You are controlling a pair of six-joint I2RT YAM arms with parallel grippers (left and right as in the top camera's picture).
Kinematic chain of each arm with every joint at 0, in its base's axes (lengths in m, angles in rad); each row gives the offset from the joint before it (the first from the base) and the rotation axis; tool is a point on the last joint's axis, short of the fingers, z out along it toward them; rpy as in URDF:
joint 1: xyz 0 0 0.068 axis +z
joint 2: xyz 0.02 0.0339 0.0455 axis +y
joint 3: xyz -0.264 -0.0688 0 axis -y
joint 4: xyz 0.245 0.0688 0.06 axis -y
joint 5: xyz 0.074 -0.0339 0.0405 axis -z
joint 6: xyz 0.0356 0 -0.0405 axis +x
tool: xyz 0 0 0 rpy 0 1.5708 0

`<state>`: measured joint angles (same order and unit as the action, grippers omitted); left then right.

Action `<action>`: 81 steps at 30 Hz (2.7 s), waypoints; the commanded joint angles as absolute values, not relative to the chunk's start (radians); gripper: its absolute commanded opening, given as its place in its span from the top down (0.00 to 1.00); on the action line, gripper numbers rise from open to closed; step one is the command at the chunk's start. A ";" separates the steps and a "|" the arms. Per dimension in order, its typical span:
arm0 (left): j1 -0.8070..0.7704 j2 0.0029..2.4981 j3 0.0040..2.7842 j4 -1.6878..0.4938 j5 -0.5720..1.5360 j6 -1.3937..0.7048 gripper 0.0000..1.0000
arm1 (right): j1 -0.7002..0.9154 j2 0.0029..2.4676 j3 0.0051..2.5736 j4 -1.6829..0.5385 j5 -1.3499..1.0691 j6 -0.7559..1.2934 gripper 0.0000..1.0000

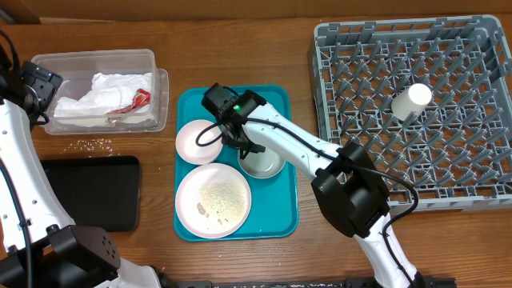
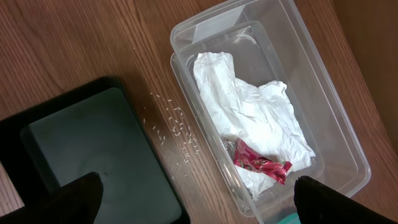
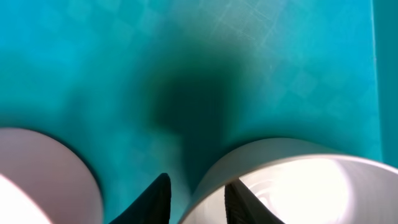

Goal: Sort waste into correct bins and load items into the dishwasher
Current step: 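Grasp the rim of the grey-green bowl with the right gripper, then lift the grey-green bowl and carry it to the dish rack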

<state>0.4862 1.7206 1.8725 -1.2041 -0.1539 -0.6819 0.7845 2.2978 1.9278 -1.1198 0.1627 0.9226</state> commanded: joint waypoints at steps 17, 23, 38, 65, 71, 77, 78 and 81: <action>0.484 1.729 1.872 -1.204 -0.164 -0.696 0.00 | 0.786 2.305 1.933 -1.192 0.118 0.904 0.96; 0.484 1.729 1.872 -1.203 -0.164 -0.696 0.00 | 0.768 2.280 1.990 -1.202 0.118 0.827 0.96; 0.484 1.729 1.872 -1.203 -0.164 -0.696 0.00 | 0.493 2.111 2.370 -1.403 0.115 0.539 0.96; 0.484 1.729 1.872 -1.204 -0.164 -0.696 0.00 | -0.113 2.053 2.190 -1.694 -0.810 0.073 0.96; 0.484 1.729 1.872 -1.204 -0.164 -0.696 0.00 | -0.114 2.029 2.172 -1.694 -0.786 0.048 0.96; 0.484 1.729 1.872 -1.204 -0.164 -0.696 0.00 | -0.126 1.943 2.172 -1.694 -0.688 0.052 0.96; 0.484 1.729 1.872 -1.203 -0.164 -0.696 0.00 | -0.136 1.919 2.172 -1.694 -0.671 0.053 0.96; 0.484 1.729 1.872 -1.204 -0.164 -0.696 0.00 | -0.179 1.857 2.172 -1.694 -0.624 0.074 0.96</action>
